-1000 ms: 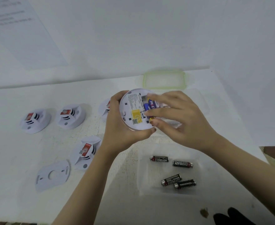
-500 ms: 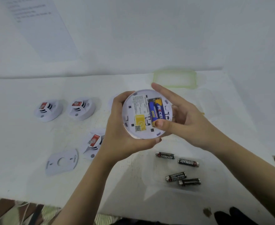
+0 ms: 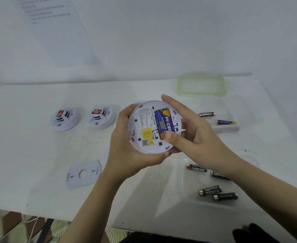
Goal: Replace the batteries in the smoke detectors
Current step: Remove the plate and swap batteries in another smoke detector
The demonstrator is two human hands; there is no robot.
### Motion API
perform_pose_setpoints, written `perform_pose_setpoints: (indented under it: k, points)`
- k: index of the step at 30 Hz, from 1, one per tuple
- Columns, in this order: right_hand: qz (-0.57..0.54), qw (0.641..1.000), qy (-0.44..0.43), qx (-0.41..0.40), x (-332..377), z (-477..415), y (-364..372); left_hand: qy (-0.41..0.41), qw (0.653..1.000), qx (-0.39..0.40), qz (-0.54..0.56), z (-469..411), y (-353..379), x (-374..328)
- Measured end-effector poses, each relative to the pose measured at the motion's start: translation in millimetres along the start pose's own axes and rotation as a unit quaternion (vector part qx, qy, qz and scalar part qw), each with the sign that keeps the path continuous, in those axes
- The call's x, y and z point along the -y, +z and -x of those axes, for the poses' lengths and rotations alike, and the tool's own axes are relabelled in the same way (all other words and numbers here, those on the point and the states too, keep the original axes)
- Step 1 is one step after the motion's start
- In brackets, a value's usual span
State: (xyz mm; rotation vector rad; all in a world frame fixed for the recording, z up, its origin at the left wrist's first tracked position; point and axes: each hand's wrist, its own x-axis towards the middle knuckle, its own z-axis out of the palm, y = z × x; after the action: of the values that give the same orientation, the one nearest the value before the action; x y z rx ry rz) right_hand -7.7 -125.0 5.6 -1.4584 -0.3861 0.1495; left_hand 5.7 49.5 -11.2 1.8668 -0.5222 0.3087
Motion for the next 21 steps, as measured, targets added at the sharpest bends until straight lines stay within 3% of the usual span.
perform_pose_setpoints:
  k: [8,16,21]
  points:
    - [-0.035,0.999,0.036,-0.020,-3,-14,60,0.012,0.999,-0.017,-0.047,15,-56,8]
    - [-0.031,0.998,0.017,-0.051,-11,-26,125,-0.010,0.998,-0.027,-0.054,36,-112,19]
    - [-0.043,0.997,0.049,-0.037,-23,-38,156,-0.041,0.998,-0.010,-0.037,49,-143,34]
